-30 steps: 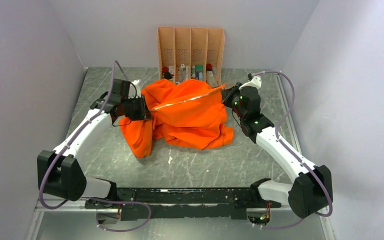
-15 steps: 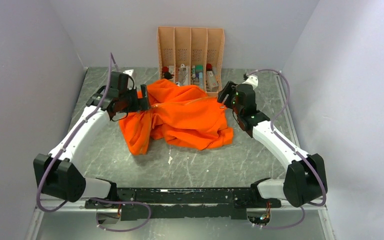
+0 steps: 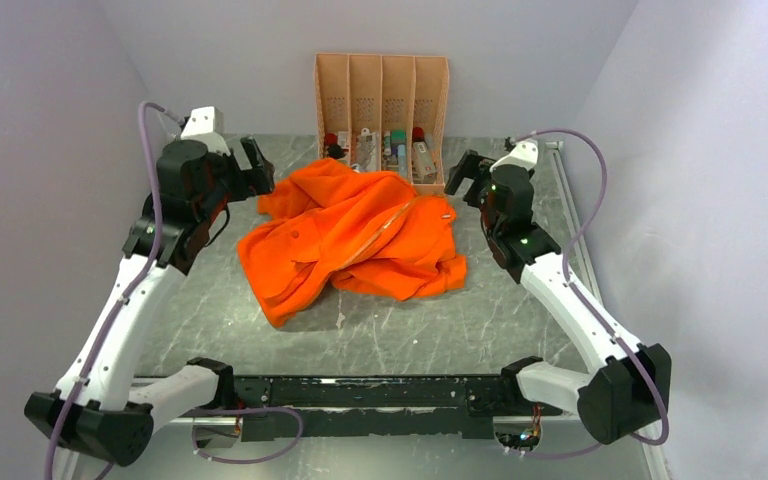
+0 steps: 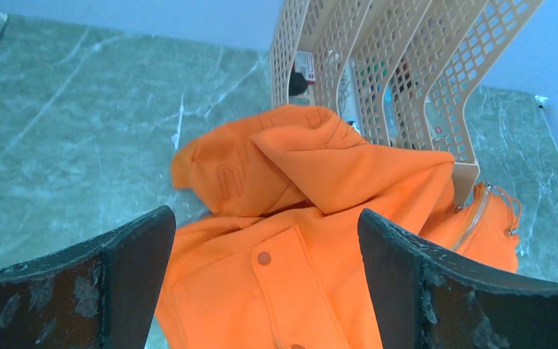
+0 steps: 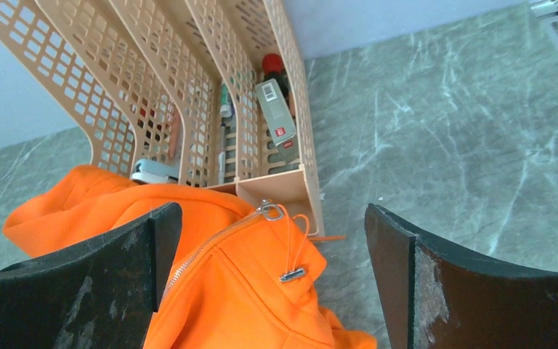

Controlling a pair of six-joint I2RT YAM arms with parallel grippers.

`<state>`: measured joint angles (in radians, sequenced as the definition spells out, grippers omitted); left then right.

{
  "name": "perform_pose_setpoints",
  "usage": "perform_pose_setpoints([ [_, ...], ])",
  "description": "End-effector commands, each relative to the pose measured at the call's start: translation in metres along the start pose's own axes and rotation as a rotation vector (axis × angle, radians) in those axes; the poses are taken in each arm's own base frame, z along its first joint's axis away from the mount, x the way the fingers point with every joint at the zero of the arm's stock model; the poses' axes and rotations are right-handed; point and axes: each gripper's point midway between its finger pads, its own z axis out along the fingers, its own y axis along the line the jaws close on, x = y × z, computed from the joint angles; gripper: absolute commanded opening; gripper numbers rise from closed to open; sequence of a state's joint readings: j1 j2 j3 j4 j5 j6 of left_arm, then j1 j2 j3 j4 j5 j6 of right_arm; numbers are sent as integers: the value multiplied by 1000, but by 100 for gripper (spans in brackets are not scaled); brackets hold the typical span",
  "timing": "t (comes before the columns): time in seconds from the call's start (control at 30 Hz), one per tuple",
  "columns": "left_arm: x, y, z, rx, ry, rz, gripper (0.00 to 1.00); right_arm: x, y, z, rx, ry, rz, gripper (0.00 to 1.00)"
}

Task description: Zip up the jacket

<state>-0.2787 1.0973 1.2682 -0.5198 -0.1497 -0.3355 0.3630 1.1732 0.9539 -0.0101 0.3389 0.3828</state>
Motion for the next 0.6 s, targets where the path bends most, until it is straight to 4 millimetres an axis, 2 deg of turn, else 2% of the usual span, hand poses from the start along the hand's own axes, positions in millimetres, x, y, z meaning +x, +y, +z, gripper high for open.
perform_pose_setpoints([
  [0.0,-24,-9,-3,100,-223,103,100,-12,-21,-9,76,-70,-56,99],
  [0.13,2,-13,0,198,-315,198,100,-6,-38,-15,105,-127,-143,99],
  [0.27,31,7,17,126,-277,204,100,8,-56,-19,128,-214,-200,99],
  [0.37,50,30,33,7,-206,227,100,28,-65,-18,122,-197,-288,99],
  [0.43,61,48,42,-83,-177,229,100,38,-74,-17,160,-176,-283,99],
  [0.57,85,74,54,-158,-161,272,100,64,-93,-16,203,-175,-343,99],
])
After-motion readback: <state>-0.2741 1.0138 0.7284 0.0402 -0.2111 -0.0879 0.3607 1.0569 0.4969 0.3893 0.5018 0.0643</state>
